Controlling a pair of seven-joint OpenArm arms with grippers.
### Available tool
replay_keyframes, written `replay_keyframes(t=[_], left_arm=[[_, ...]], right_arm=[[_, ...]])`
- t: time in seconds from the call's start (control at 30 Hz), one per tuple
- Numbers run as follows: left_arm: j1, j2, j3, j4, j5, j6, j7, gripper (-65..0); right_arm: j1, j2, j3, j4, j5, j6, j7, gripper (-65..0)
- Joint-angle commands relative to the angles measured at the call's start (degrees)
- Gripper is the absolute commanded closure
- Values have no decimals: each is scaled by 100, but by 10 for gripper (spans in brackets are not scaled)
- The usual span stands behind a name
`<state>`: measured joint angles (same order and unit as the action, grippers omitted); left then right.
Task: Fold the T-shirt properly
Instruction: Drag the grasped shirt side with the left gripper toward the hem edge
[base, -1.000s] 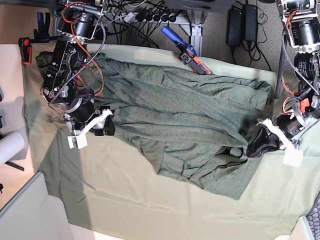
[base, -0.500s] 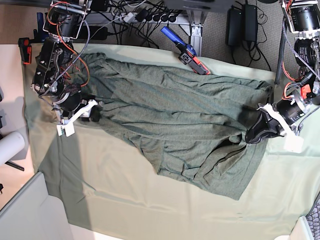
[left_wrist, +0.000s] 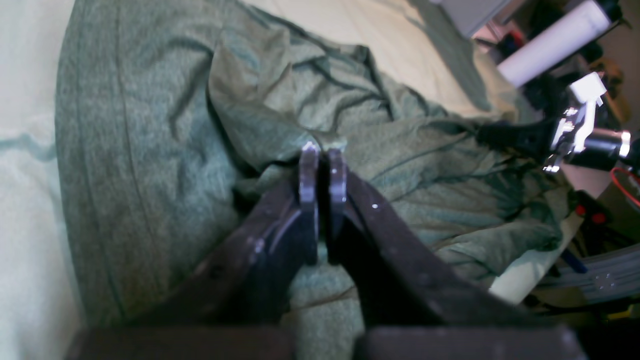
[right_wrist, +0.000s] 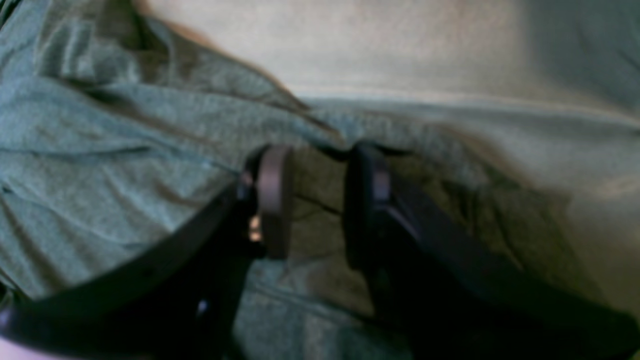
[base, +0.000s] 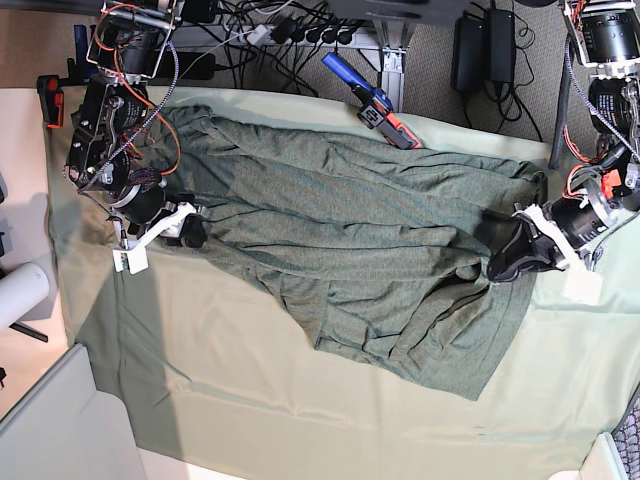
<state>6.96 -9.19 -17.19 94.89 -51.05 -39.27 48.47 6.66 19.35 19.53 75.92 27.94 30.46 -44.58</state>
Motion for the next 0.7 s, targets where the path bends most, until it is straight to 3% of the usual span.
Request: replay_keyframes(t=[0.0, 0.03, 0.17, 0.23, 0.47, 0.67], left_arm=[[-74, -35, -2, 116, -120, -73, -98, 0], [-74, -35, -2, 116, -120, -73, -101, 0], [-74, -39, -2, 116, -42, -73, -105, -208], [-72, -52, -2, 116, -35, -73, -103, -266], [-127, -345, -2, 116, -61, -73, -68, -267], [-590, -719, 0, 116, 260, -73, -498, -267]], right_arm=[[111, 94, 22, 111, 0, 39, 114, -206], [109, 96, 22, 111, -44, 39, 120, -206], [109, 96, 22, 109, -144, 39, 129, -206], [109, 96, 22, 109, -168, 39, 129, -206], [109, 94, 22, 109, -227, 39, 197, -206], [109, 94, 22, 94, -225, 37, 216, -206]])
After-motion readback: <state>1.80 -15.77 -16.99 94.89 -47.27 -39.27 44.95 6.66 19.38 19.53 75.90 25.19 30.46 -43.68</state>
